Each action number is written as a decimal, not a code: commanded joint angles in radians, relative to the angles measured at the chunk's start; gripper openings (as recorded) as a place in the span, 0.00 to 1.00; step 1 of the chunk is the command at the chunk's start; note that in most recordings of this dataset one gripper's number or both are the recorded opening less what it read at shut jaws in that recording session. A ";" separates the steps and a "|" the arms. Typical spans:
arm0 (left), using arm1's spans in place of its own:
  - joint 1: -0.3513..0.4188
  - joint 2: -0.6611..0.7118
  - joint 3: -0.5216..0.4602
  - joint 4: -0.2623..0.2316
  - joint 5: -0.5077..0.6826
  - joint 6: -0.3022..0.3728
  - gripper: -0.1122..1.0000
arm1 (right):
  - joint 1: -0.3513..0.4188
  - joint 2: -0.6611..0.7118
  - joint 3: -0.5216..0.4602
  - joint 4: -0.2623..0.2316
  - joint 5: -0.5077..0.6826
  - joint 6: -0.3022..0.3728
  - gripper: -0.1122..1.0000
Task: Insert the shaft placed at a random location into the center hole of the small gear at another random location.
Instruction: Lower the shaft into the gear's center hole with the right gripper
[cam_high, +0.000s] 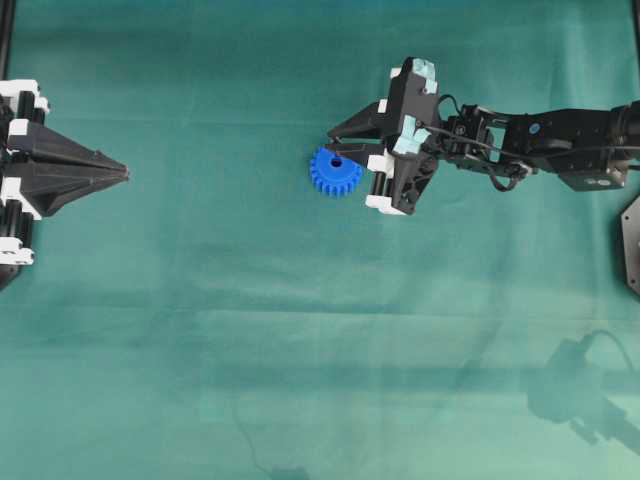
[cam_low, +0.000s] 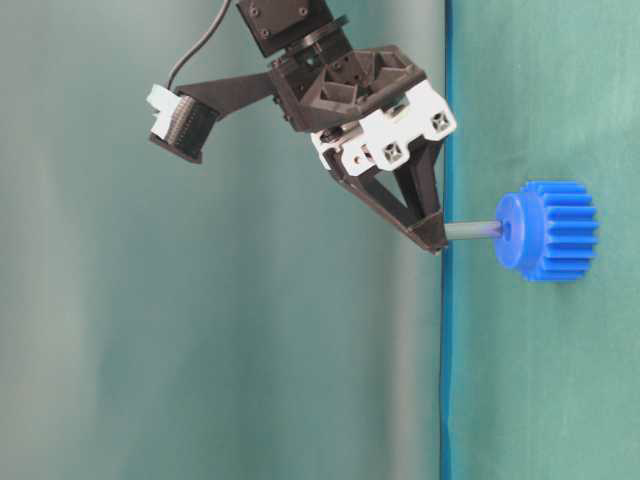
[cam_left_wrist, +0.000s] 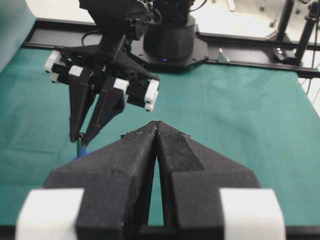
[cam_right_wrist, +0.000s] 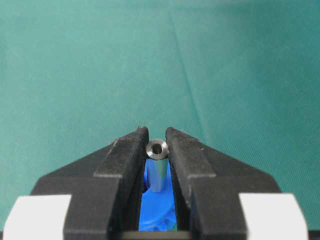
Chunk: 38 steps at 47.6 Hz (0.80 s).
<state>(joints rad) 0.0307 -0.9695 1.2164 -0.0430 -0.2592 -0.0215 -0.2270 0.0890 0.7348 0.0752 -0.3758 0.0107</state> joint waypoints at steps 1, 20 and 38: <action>0.002 0.008 -0.009 -0.002 -0.005 0.000 0.10 | 0.002 -0.011 -0.003 0.006 -0.012 0.002 0.22; 0.000 0.008 -0.011 -0.002 0.000 0.000 0.10 | 0.002 -0.011 0.003 0.011 -0.028 0.002 0.22; 0.002 0.008 -0.009 -0.002 0.000 0.000 0.10 | 0.002 -0.103 0.002 0.008 -0.006 -0.006 0.22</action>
<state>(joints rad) 0.0291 -0.9695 1.2164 -0.0430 -0.2546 -0.0199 -0.2270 0.0399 0.7470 0.0828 -0.3866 0.0061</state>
